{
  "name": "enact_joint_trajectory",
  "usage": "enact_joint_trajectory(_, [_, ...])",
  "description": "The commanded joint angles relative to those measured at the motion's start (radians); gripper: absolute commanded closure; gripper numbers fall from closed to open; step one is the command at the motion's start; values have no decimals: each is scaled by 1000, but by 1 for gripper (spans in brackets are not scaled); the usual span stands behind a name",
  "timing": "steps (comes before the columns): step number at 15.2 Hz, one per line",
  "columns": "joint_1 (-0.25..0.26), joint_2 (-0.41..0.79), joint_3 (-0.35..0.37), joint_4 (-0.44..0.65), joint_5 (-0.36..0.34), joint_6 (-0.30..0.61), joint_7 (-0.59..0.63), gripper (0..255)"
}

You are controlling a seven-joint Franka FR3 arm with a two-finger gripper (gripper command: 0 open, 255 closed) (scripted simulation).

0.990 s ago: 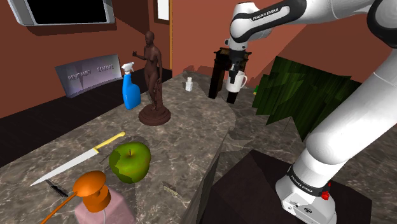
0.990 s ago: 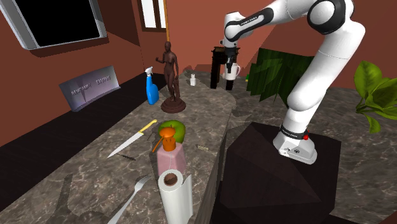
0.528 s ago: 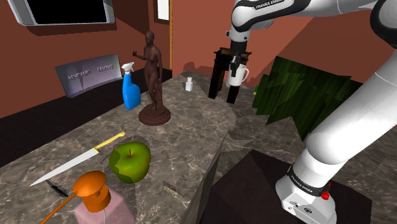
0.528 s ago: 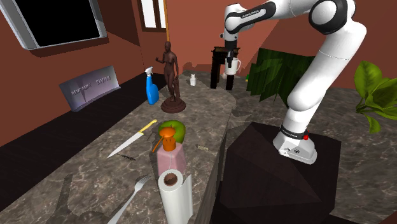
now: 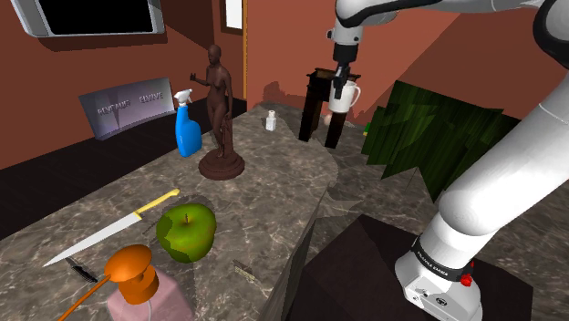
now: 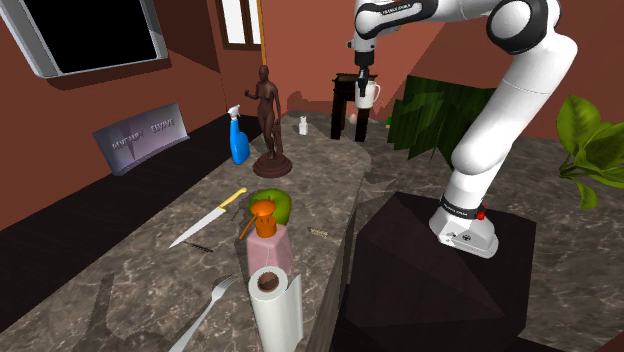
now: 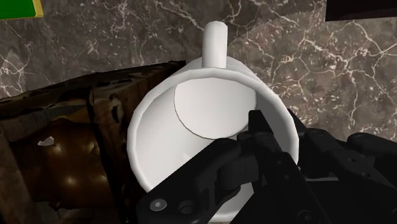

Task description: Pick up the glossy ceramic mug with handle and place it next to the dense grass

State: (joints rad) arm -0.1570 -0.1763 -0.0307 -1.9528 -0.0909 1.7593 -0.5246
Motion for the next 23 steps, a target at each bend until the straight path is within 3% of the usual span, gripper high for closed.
enact_joint_trajectory(1, [1, 2, 1, 30, 1, -29, -1, 255])
enact_joint_trajectory(23, [2, 71, 4, 409, 3, -337, -25, 255])
